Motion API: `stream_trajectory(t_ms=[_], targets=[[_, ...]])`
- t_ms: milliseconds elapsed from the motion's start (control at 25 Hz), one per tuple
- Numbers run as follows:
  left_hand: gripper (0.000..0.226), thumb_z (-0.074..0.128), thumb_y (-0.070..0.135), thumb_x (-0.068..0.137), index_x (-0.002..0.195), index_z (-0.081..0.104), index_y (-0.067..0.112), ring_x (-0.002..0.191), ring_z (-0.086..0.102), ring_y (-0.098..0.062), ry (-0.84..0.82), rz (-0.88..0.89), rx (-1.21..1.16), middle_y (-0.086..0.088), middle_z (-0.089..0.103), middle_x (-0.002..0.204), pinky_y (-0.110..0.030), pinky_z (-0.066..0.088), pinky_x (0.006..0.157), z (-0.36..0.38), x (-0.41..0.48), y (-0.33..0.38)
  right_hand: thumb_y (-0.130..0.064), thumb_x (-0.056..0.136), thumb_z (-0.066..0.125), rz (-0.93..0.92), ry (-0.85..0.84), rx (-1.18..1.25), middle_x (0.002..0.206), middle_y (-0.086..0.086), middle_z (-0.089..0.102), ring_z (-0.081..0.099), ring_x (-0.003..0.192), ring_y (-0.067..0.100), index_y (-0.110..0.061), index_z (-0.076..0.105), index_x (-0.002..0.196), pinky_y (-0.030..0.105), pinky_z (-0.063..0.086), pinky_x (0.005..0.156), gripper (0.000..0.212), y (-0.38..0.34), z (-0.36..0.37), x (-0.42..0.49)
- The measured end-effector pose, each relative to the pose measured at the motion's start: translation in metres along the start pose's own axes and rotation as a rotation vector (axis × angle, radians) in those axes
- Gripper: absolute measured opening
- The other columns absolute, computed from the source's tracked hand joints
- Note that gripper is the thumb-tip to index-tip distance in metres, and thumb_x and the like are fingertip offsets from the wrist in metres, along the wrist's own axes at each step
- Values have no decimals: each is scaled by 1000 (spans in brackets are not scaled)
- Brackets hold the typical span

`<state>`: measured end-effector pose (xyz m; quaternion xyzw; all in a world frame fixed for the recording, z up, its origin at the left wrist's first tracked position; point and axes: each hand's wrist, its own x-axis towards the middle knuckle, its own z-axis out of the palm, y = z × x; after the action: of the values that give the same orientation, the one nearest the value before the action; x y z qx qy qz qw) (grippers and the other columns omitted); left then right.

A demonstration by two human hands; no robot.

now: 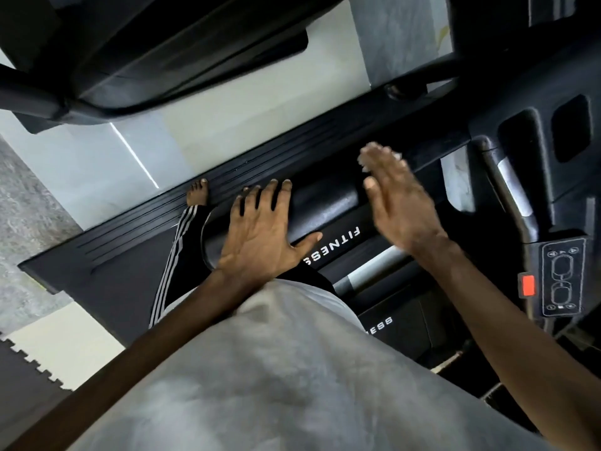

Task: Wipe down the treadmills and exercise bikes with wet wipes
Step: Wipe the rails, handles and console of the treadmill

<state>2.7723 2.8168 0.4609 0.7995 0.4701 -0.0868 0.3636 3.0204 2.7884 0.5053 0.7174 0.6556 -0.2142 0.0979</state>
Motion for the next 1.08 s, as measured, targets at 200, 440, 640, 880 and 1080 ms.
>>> stream_trajectory(t_ms=[200, 440, 640, 880, 1080], targets=[[103, 44, 86, 77, 149, 42, 12, 124, 52, -37, 79, -33, 52, -13, 54, 142, -53, 39, 107, 4, 1, 5, -43, 101, 19, 11, -45, -72, 159, 14, 36, 29, 150, 28, -5, 41, 151, 39, 15, 126, 67, -18, 3, 22], [112, 39, 92, 69, 148, 43, 14, 129, 51, -39, 26, -101, 61, -12, 54, 144, -53, 36, 111, 1, 4, 8, -45, 101, 19, -221, -176, -114, 155, 6, 45, 37, 145, 21, -13, 45, 149, 35, 21, 124, 63, -25, -1, 38], [121, 32, 97, 65, 154, 33, 15, 147, 31, -36, -92, -148, -1, -11, 38, 158, -52, 25, 121, -8, 7, 6, -42, 100, 19, -53, -255, -216, 140, 10, 59, 51, 133, 28, -11, 59, 134, 39, 30, 118, 62, -3, -9, 80], [126, 41, 95, 67, 158, 21, 10, 148, 28, -28, -193, -152, -62, -11, 26, 164, -41, 21, 120, -23, 10, 0, -42, 109, 22, -270, -592, -131, 160, 1, 37, 31, 148, 15, -16, 39, 153, 35, 18, 124, 55, -49, -1, 100], [136, 41, 99, 60, 159, 13, 11, 153, 17, -26, -308, -130, -152, -12, 14, 167, -40, 16, 123, -26, 19, -12, -44, 106, 19, -152, -691, -143, 159, -4, 38, 36, 146, 18, -22, 45, 149, 40, 25, 122, 55, -43, 5, 119]])
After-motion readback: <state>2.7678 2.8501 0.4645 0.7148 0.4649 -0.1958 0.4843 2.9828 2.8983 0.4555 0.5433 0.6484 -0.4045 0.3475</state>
